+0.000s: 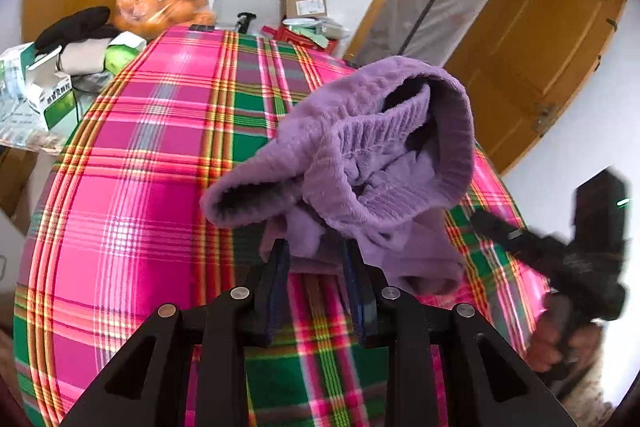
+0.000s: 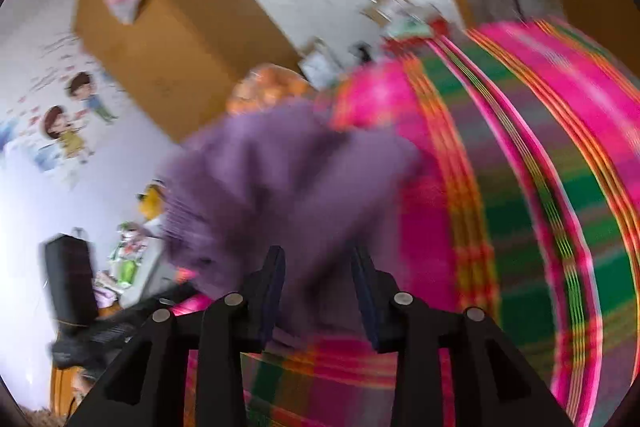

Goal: Fold clothes

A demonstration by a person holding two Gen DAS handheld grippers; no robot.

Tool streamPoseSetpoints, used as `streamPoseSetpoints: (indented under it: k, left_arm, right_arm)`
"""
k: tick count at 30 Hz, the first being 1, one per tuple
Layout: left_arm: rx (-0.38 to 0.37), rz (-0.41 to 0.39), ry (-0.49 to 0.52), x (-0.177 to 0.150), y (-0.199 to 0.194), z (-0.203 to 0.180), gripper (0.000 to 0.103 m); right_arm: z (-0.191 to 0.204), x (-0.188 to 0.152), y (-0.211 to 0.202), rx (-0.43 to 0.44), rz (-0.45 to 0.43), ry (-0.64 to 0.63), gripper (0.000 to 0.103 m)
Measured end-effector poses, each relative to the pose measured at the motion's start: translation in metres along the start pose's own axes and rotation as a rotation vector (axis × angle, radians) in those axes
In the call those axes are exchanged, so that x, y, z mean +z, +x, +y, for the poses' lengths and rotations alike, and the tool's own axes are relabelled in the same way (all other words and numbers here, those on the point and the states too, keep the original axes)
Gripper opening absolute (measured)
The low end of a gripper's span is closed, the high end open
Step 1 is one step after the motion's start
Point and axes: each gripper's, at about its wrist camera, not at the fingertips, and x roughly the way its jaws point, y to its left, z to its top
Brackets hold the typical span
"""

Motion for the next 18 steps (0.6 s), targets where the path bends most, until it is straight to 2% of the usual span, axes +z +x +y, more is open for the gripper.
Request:
streamPoseSetpoints:
  k: [2,5,8,13,16,18]
  left_arm:
    - [-0.027,0.008,-0.015,0.001,0.003,0.001,0.031]
    - [-0.032,0.032,-0.065,0.003,0.006,0.005,0.036]
    - [-0.053,0.043,-0.104,0.004,0.005,0.008,0.037]
    - [-0.051,0.04,-0.096,0.007,0.001,0.002,0.038]
    - [-0.071,0.054,-0.11,0.007,0.004,0.002,0.038]
    - [-0.077,0.071,-0.128,0.009,0.007,0.005,0.038]
  right_arm:
    - [-0.014,-0.007,0.009,-0.042,0.034,0.03,0.042]
    - [-0.023,-0.011,0.023,-0.051,0.077,0.054,0.048]
    - [-0.02,-0.009,0.027,-0.046,0.07,0.039,0.052]
    - [-0.009,-0.002,0.038,-0.031,0.082,0.025,0.052]
    - [-0.001,-0.001,0.045,-0.023,0.08,0.023,0.045]
    - [0.0,-0.007,0.045,-0.031,0.072,0.013,0.026]
